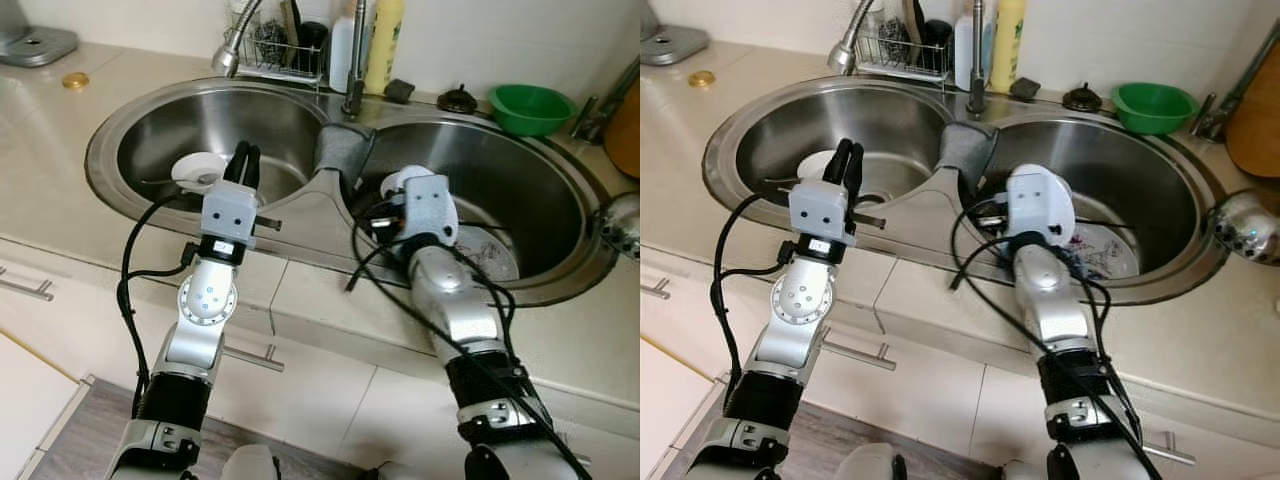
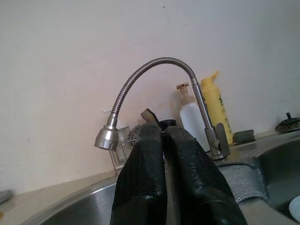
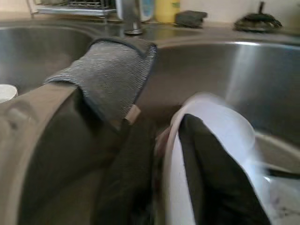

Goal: Kitchen organization

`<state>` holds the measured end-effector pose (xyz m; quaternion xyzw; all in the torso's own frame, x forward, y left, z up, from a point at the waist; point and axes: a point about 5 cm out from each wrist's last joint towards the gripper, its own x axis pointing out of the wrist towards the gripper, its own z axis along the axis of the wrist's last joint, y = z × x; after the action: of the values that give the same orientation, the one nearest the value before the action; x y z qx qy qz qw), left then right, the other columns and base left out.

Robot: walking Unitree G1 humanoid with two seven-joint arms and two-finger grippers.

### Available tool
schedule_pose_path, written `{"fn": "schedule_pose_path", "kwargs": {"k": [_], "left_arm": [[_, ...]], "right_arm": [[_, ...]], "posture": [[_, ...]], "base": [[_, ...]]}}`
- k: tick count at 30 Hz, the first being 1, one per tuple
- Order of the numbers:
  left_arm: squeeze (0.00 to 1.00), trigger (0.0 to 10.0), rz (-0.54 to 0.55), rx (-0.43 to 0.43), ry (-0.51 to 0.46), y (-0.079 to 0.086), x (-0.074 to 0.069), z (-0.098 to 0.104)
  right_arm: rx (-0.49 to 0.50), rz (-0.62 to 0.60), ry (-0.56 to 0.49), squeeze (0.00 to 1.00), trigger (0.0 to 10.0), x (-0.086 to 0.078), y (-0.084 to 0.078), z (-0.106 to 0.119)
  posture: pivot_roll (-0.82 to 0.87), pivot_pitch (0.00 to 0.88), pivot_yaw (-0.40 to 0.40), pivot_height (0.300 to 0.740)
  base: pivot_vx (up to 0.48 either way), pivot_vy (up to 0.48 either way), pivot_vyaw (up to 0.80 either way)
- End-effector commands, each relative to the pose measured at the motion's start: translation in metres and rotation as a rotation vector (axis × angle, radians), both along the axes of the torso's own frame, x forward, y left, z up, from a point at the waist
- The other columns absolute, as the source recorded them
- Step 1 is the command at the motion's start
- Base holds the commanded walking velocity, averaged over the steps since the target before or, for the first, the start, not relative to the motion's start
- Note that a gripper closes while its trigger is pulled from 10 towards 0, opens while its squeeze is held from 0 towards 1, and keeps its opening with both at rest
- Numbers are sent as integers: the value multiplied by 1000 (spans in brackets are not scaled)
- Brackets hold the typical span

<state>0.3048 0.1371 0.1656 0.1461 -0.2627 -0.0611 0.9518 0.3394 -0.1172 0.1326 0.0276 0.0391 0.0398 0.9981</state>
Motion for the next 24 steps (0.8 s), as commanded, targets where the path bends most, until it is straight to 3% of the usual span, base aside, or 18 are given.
{"fn": "schedule_pose_path", "kwargs": {"k": [1, 11, 17, 18, 19, 20, 24], "left_arm": [[0, 10000, -11, 6, 1, -2, 0, 0], [0, 10000, -18, -4, 14, -3, 0, -2], [0, 10000, -21, -16, 25, -3, 0, -3], [0, 10000, -21, -28, 38, -3, 0, -4], [0, 10000, -22, -31, 42, -3, 0, -5], [0, 10000, -24, -33, 47, -3, 1, -5], [0, 10000, -35, -39, 56, -5, 1, -5]], "right_arm": [[22, 0, 41, 1000, 10000, 1, 0, -4], [44, -1, 52, 1000, 10000, -2, -1, -4], [-134, -38, -119, 1000, 10000, -3, -6, 15], [-161, -40, -223, 741, 10000, -6, -5, 28], [-167, -37, -272, 176, 10000, -8, -4, 34], [-178, -34, -311, 0, 10000, -9, -3, 39], [-178, -38, -381, 0, 10000, -12, 0, 48]], "posture": [[172, 0, -35, 740], [164, 0, -32, 740], [166, 0, -35, 740], [166, 0, -36, 740], [165, 0, -36, 740], [164, 0, -36, 740], [165, 0, -36, 740]], "base": [[0, 0, 0], [0, 0, 0], [0, 0, 0], [0, 0, 0], [0, 0, 0], [0, 352, 0], [0, 480, 0]]}}
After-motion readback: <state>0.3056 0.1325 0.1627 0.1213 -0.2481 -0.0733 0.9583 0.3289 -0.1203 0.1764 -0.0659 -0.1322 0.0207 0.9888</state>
